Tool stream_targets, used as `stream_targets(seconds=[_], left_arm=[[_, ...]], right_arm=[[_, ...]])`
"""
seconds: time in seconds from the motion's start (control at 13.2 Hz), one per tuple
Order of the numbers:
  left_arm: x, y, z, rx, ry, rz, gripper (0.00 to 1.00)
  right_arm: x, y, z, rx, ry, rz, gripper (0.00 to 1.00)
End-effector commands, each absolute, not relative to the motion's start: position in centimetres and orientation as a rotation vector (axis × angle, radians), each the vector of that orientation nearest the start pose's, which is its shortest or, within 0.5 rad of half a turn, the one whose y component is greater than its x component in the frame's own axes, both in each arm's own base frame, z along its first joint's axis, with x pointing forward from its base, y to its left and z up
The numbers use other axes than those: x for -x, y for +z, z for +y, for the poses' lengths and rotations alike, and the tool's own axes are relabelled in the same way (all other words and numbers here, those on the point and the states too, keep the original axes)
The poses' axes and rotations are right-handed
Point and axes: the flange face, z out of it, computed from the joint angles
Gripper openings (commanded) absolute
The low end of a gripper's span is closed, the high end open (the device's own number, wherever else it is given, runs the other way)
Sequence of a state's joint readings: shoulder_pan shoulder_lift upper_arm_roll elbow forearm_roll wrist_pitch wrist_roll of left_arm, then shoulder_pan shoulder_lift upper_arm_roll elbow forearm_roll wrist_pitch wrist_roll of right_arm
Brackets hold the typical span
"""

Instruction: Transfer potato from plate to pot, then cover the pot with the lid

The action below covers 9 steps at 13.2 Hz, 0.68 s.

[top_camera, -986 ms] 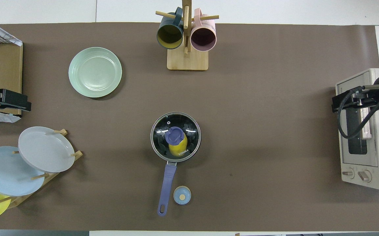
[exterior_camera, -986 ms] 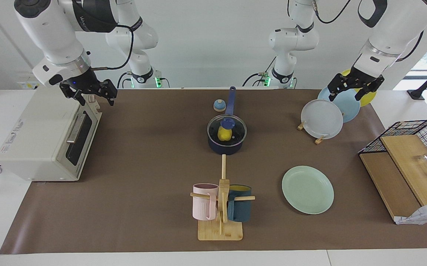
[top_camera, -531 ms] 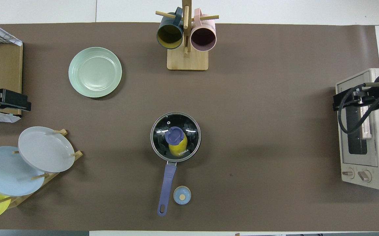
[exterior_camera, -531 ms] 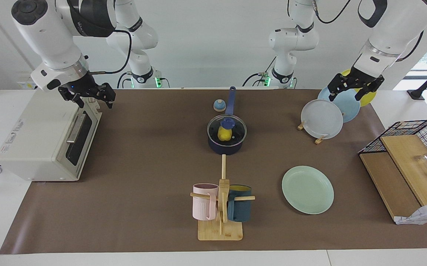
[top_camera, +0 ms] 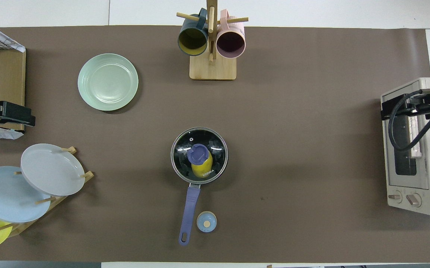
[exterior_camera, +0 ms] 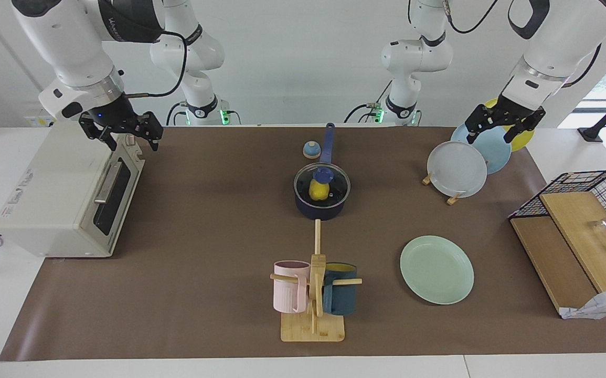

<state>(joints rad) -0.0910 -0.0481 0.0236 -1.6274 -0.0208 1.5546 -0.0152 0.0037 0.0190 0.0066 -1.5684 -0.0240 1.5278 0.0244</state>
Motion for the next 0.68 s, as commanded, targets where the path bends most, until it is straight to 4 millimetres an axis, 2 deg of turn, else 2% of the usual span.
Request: stream_targets(seconds=[0.0, 0.61], left_arm=[[-52.81, 62.37, -3.58, 3.145, 0.044, 0.065, 1.00], [-52.81, 62.37, -3.58, 3.145, 0.044, 0.065, 1.00]], right_arm=[[-55.47, 61.47, -0.25, 3.169, 0.097, 0.006, 1.00], [-55.60, 61.72, -0.17, 3.170, 0.080, 0.008, 1.00]])
